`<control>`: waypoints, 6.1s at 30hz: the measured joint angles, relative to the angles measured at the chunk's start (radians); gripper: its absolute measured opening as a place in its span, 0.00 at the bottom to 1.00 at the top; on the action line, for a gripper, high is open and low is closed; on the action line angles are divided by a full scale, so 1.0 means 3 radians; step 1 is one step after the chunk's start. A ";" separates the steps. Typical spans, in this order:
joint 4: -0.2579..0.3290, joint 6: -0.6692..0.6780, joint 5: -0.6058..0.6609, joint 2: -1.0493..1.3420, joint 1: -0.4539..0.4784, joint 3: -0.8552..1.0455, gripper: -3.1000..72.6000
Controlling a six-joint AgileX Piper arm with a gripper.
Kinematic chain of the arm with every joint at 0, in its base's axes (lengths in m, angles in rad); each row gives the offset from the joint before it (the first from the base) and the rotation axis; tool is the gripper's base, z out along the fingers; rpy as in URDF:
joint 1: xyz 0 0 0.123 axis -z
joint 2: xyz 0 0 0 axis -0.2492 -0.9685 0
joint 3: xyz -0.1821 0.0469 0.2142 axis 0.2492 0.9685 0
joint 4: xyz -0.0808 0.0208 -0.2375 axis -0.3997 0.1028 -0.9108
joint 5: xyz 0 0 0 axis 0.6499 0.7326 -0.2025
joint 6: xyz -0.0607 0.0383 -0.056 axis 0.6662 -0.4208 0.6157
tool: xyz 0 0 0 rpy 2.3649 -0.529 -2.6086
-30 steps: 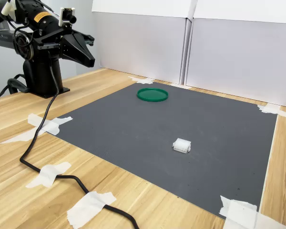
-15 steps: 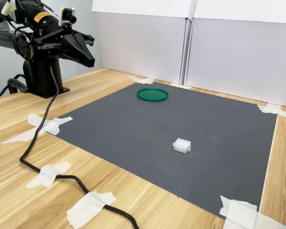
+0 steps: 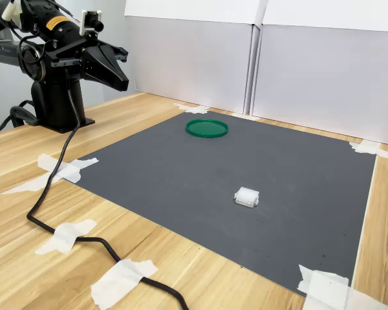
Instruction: Grasp a white terminal and put it on the green lid.
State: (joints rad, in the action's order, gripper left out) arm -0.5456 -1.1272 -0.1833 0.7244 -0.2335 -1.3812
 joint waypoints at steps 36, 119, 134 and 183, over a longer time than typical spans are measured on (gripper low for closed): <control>-0.0003 0.0000 0.0987 -0.1678 0.0000 -0.2023 0.02; 0.0464 0.1361 0.2379 -0.6567 0.0354 -0.5096 0.98; 0.0410 0.1450 0.2342 -0.7049 0.0327 -0.5414 0.97; 0.0587 0.1487 0.2306 -0.5344 -0.1108 -0.3779 0.40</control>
State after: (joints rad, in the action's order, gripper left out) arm -0.3696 -0.6810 0.5084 -0.8789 -0.5657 -2.5150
